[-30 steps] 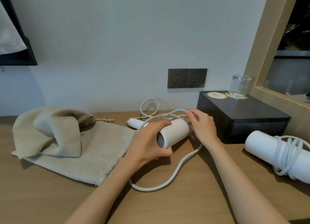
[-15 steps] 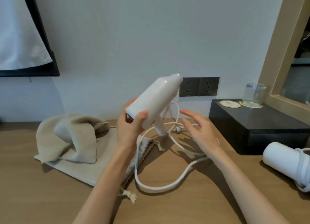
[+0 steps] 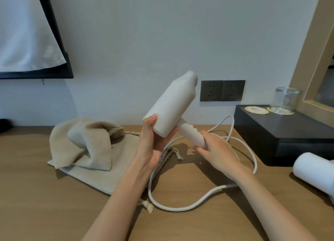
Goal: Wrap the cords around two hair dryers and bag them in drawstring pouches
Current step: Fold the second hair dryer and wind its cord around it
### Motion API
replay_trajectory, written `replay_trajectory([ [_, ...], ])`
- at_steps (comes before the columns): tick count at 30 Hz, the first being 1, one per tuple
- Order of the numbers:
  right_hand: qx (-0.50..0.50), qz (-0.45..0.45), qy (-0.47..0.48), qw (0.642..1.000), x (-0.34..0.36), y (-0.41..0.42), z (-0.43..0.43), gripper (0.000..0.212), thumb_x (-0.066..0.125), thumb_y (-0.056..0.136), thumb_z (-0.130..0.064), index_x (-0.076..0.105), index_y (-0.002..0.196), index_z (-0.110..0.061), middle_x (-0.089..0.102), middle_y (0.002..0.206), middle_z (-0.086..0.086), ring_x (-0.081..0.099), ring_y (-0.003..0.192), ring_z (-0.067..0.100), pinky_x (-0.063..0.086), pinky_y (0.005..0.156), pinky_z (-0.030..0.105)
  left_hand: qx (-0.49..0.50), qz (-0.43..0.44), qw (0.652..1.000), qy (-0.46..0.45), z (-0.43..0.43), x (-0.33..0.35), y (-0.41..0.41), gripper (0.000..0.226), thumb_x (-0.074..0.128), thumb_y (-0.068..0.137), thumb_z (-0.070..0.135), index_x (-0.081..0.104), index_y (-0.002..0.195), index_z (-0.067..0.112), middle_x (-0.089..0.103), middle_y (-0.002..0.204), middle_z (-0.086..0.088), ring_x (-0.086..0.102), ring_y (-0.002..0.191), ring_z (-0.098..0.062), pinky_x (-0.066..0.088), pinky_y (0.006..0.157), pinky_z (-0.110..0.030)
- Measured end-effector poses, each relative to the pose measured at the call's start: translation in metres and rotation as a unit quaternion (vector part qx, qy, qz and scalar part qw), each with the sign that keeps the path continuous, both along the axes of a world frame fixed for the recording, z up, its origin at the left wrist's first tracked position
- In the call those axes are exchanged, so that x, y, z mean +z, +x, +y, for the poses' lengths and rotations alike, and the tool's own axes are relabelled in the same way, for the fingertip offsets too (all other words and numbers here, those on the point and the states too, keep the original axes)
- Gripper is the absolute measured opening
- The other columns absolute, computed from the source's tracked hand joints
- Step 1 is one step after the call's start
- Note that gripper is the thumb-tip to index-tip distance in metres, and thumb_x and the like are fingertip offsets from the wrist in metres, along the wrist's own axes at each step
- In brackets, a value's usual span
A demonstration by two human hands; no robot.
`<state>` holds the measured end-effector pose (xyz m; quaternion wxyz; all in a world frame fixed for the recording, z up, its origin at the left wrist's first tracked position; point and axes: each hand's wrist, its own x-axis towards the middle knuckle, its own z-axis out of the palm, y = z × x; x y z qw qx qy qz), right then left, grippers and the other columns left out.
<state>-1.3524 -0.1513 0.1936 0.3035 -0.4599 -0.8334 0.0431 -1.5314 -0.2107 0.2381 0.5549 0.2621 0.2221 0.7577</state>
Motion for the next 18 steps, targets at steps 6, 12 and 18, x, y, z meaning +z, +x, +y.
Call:
replay_trajectory([
  [6, -0.056, -0.013, 0.088, 0.994, 0.002, 0.006, 0.002, 0.038, 0.061, 0.090, -0.033, 0.051, 0.124, -0.018, 0.059, 0.117, 0.003, 0.057, 0.104, 0.019, 0.049, 0.080, 0.031, 0.106, 0.340, 0.934, -0.033, 0.002, -0.003, -0.018, 0.060, 0.066, 0.061, 0.057, 0.054, 0.115, 0.033, 0.059, 0.116, -0.003, 0.063, 0.099, -0.018, 0.058, 0.070, -0.033],
  [12, -0.079, -0.074, 0.169, 0.980, -0.001, 0.012, 0.008, 0.042, 0.076, 0.078, -0.022, 0.060, 0.115, -0.011, 0.064, 0.105, 0.012, 0.062, 0.090, 0.029, 0.051, 0.068, 0.037, 0.186, 0.532, 0.826, 0.002, -0.001, -0.007, -0.022, 0.071, 0.068, 0.067, 0.063, 0.038, 0.130, 0.046, 0.052, 0.121, 0.022, 0.055, 0.105, 0.002, 0.050, 0.071, -0.015],
  [18, -0.066, -0.103, 0.222, 0.967, -0.003, 0.012, 0.011, 0.051, 0.085, 0.066, -0.017, 0.061, 0.111, -0.014, 0.066, 0.101, 0.009, 0.065, 0.083, 0.029, 0.052, 0.068, 0.040, 0.316, 0.575, 0.754, 0.015, 0.001, -0.011, -0.013, 0.096, 0.069, 0.068, 0.050, 0.015, 0.146, 0.038, 0.033, 0.129, 0.032, 0.040, 0.097, 0.013, 0.033, 0.077, -0.003],
])
